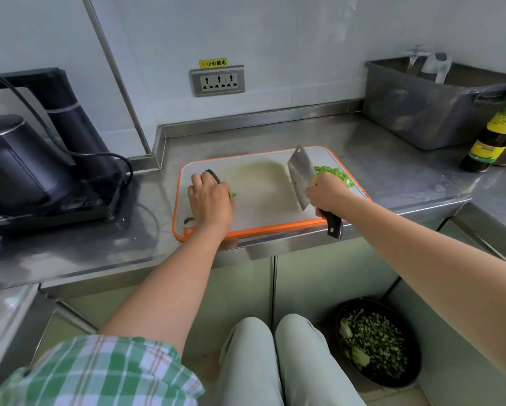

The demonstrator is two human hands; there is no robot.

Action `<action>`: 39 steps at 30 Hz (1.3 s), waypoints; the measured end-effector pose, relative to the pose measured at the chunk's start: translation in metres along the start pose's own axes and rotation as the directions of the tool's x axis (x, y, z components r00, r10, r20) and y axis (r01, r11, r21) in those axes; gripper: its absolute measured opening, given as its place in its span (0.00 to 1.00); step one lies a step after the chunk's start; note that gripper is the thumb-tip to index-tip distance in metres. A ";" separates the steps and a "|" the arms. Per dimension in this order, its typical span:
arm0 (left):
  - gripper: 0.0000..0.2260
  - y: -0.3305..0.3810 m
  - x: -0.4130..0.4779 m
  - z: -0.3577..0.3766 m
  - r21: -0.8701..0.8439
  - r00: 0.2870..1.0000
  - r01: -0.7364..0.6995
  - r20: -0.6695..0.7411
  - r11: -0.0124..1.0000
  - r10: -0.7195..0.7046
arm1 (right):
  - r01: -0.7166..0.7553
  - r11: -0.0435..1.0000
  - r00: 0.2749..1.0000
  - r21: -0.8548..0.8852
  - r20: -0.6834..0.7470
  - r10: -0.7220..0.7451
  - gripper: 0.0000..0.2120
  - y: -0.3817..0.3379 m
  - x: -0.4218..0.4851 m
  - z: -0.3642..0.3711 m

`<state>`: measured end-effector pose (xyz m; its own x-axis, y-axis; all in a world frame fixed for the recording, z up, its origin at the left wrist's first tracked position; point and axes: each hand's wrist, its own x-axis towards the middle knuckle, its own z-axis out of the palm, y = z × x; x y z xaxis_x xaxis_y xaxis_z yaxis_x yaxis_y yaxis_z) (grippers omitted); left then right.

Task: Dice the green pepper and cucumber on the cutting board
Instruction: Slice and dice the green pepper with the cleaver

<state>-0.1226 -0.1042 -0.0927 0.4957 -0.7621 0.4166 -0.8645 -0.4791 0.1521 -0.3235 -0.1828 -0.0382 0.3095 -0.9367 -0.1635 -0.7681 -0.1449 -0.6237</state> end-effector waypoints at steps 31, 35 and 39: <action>0.08 0.035 -0.015 0.016 -0.488 0.989 -0.117 0.023 0.865 0.147 | 0.240 0.946 0.970 -0.217 0.080 -0.228 0.09 -0.003 -0.008 0.004; 0.07 0.037 -0.015 0.018 -0.504 0.990 -0.109 0.020 0.857 0.137 | 0.283 0.924 0.959 -0.257 0.077 -0.273 0.12 -0.008 -0.011 -0.001; 0.06 0.037 -0.015 0.018 -0.531 0.994 -0.081 0.022 0.844 0.109 | 0.295 0.908 0.955 -0.299 0.095 -0.280 0.09 -0.011 -0.017 0.002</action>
<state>-0.1606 -0.1182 -0.1096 0.4001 -0.8193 0.4107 -0.8139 -0.1116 0.5702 -0.3191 -0.1649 -0.0305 0.5637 -0.8242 -0.0544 -0.7731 -0.5032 -0.3861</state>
